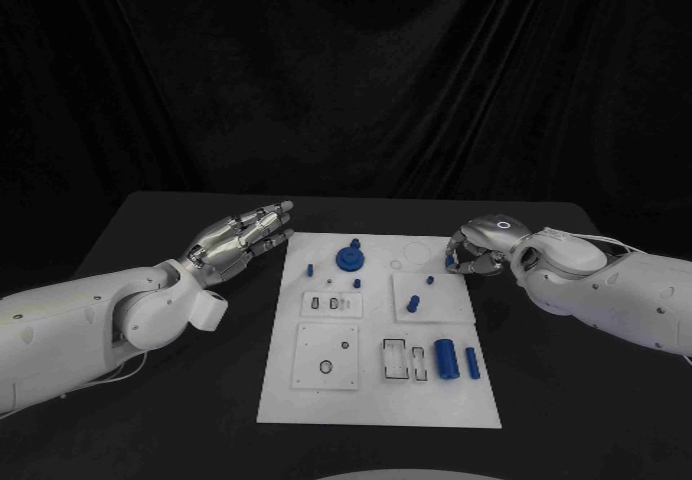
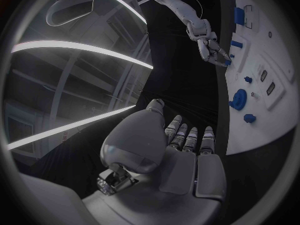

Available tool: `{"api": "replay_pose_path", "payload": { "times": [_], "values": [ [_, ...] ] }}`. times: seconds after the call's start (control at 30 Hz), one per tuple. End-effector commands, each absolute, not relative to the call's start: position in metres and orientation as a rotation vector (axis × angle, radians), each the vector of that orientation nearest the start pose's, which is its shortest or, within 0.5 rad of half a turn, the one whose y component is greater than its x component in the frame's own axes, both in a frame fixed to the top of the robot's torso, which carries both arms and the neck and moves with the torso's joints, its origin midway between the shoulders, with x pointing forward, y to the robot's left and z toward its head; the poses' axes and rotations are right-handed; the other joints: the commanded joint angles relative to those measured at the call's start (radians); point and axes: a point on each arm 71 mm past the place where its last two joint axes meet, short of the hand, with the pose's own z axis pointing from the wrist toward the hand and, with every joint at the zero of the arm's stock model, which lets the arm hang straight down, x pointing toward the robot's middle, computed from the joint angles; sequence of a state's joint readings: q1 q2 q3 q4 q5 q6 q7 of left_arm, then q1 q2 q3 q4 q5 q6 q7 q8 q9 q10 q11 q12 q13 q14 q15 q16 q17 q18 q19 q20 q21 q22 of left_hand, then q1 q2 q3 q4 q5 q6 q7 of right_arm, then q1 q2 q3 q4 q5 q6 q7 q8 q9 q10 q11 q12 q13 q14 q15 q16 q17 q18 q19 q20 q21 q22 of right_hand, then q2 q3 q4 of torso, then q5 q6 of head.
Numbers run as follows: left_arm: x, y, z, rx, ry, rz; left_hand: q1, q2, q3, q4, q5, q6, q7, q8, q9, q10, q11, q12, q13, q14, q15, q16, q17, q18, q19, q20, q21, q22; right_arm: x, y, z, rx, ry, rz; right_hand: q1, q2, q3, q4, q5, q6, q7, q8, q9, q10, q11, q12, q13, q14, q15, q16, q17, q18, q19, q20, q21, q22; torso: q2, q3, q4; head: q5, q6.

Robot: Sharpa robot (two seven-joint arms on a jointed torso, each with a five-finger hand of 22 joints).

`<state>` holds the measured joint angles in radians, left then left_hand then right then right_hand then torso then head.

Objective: Assemble the parts on the task board

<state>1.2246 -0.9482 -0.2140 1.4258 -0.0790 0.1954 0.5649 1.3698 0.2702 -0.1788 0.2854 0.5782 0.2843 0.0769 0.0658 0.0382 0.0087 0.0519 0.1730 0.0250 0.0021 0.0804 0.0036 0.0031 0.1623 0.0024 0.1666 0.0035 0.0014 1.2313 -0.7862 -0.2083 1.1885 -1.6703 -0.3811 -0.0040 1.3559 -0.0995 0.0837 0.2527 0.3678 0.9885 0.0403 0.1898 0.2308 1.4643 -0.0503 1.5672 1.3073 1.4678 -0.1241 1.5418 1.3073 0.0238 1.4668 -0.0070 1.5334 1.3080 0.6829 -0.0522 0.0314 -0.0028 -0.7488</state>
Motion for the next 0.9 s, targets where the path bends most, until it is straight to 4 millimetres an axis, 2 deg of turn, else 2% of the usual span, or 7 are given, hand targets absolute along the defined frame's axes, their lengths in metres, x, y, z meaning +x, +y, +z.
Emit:
{"api": "replay_pose_path", "payload": {
  "times": [0.03, 0.3, 0.53, 0.73, 0.9],
  "values": [
    [0.467, 0.269, -0.217, -0.927, 1.586, -1.856, 0.009, 0.002, 0.004, 0.001, -0.002, 0.0, 0.008, 0.004, 0.0, 0.002, 0.007, 0.006, 0.001, 0.001, 0.005, 0.005, 0.0, -0.004, -0.002, 0.007, -0.003, -0.001, 0.52, -0.273, -0.239, -0.4, 1.66, 0.309, 0.013, 0.002, 0.001, -0.009, 0.006, 0.011, -0.003, 0.011, 0.008, 0.107, 0.003, 0.004, 0.263, 0.09, 0.005, 0.002, 0.196, -0.012, 0.081, 0.003, -0.006, 0.247, 0.0, 0.0, -0.0001, 0.001, -0.002],
    [0.467, 0.27, -0.217, -0.927, 1.588, -1.856, 0.009, 0.002, 0.004, 0.001, -0.002, 0.0, 0.008, 0.004, 0.0, 0.002, 0.007, 0.006, 0.001, 0.001, 0.005, 0.005, 0.0, -0.004, -0.002, 0.007, -0.003, -0.001, 0.519, -0.272, -0.238, -0.399, 1.634, 0.322, 0.014, 0.01, 0.003, -0.013, 0.006, 0.02, -0.006, 0.023, 0.017, 0.107, 0.0, 0.004, 0.263, 0.09, 0.003, 0.002, 0.197, -0.011, 0.081, 0.002, -0.007, 0.247, 0.0, 0.0002, 0.0, 0.0, -0.006],
    [0.468, 0.27, -0.218, -0.928, 1.59, -1.856, 0.009, 0.002, 0.004, 0.001, -0.002, -0.001, 0.009, 0.004, 0.0, 0.002, 0.007, 0.006, 0.001, 0.001, 0.006, 0.005, 0.0, -0.004, -0.002, 0.008, -0.003, -0.001, 0.515, -0.268, -0.231, -0.384, 1.575, 0.347, 0.011, 0.015, 0.004, -0.013, 0.013, 0.023, -0.005, 0.029, 0.022, 0.107, 0.0, 0.004, 0.263, 0.09, 0.003, 0.001, 0.194, -0.011, 0.08, 0.001, -0.009, 0.246, 0.0, 0.0001, -0.0002, 0.0, -0.004],
    [0.468, 0.27, -0.218, -0.929, 1.592, -1.854, 0.009, 0.002, 0.004, 0.001, -0.002, -0.001, 0.009, 0.004, 0.0, 0.002, 0.007, 0.006, 0.001, 0.001, 0.006, 0.005, 0.0, -0.004, -0.002, 0.008, -0.003, -0.001, 0.512, -0.249, -0.211, -0.381, 1.514, 0.391, 0.006, 0.016, 0.002, -0.011, 0.018, 0.023, -0.002, 0.032, 0.025, 0.107, 0.002, 0.004, 0.263, 0.089, 0.004, 0.001, 0.193, -0.011, 0.08, 0.001, -0.009, 0.246, 0.0, 0.0001, -0.0002, 0.002, -0.004],
    [0.468, 0.27, -0.218, -0.93, 1.595, -1.852, 0.009, 0.002, 0.004, 0.001, -0.002, -0.001, 0.009, 0.004, 0.0, 0.002, 0.007, 0.006, 0.001, 0.001, 0.006, 0.005, 0.0, -0.004, -0.002, 0.008, -0.003, -0.001, 0.511, -0.223, -0.198, -0.391, 1.487, 0.435, 0.004, 0.018, 0.003, -0.013, 0.032, 0.02, 0.0, 0.034, 0.028, 0.107, 0.005, 0.004, 0.263, 0.089, 0.005, 0.0, 0.192, -0.01, 0.079, 0.002, -0.011, 0.245, -0.001, -0.0002, -0.0001, 0.003, -0.004]
  ]
}}
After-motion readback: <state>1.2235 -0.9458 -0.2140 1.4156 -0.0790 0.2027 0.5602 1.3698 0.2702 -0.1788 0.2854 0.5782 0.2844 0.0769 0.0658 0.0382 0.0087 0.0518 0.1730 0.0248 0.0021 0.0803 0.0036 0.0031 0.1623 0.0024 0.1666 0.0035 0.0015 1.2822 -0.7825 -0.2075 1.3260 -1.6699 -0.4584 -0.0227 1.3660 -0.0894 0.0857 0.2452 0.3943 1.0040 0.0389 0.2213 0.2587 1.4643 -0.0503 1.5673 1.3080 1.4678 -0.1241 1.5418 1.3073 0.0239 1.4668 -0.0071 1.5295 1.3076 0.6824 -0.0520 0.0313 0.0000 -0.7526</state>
